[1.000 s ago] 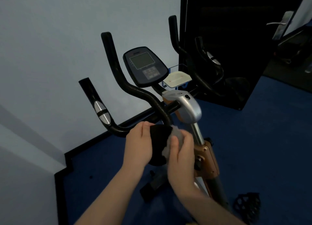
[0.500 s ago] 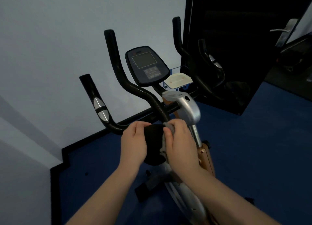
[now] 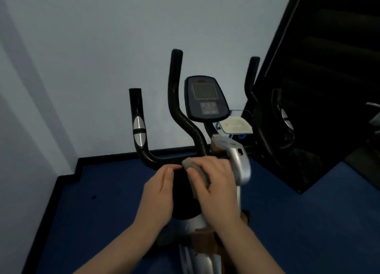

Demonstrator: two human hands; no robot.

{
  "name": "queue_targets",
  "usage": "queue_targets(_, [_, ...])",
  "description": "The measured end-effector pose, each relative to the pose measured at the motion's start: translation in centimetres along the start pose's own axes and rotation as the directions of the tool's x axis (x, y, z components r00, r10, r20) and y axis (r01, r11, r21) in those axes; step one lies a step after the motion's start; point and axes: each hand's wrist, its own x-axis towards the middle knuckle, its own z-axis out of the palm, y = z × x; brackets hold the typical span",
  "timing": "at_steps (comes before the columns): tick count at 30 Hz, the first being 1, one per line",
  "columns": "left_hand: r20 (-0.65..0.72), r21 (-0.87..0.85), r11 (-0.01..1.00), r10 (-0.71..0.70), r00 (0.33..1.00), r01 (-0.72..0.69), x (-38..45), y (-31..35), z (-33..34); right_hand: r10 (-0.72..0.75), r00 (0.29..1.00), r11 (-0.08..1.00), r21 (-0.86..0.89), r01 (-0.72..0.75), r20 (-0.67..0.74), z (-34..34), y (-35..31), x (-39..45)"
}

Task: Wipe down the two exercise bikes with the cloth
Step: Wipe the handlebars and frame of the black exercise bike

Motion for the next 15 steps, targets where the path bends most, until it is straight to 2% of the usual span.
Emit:
queue_targets(3, [-0.015,-0.021,1.000,0.003,1.000,-0.004,-0.1,0.1,0.1,-0.152,0.987,0.972,-0.176,0.158,0.047,1.0,0.8,-0.2])
queue_targets(5, [-0.026,-0.020,1.000,-0.006,1.000,0.006,-0.2,0.0,0.2,-0.293,0.952,0.917,-0.256,0.305,0.084,1.2,1.8,-1.4])
queue_targets(9, [-0.068,-0.007,1.000,-0.010,0.998,0.009,-0.2,-0.1,0.2,-0.463,0.869,0.850,-0.192,0.491,0.174,0.2,3.1,-1.0])
queue_targets(11, [-0.093,-0.016,1.000,-0.009,0.996,0.008,-0.3,-0.1,0.4,-0.404,0.904,0.899,-0.124,0.421,0.140,0.3,2.8,1.3])
queue_targets(13, [-0.126,-0.033,0.999,-0.041,0.991,0.037,-0.5,0.1,0.6,-0.226,0.968,0.973,-0.012,0.229,0.110,0.6,2.0,2.3])
queue_targets(15, [-0.141,0.001,0.997,-0.074,0.987,0.075,-0.8,0.1,0.6,-0.128,0.986,0.991,0.051,0.123,0.104,0.8,2.2,1.4])
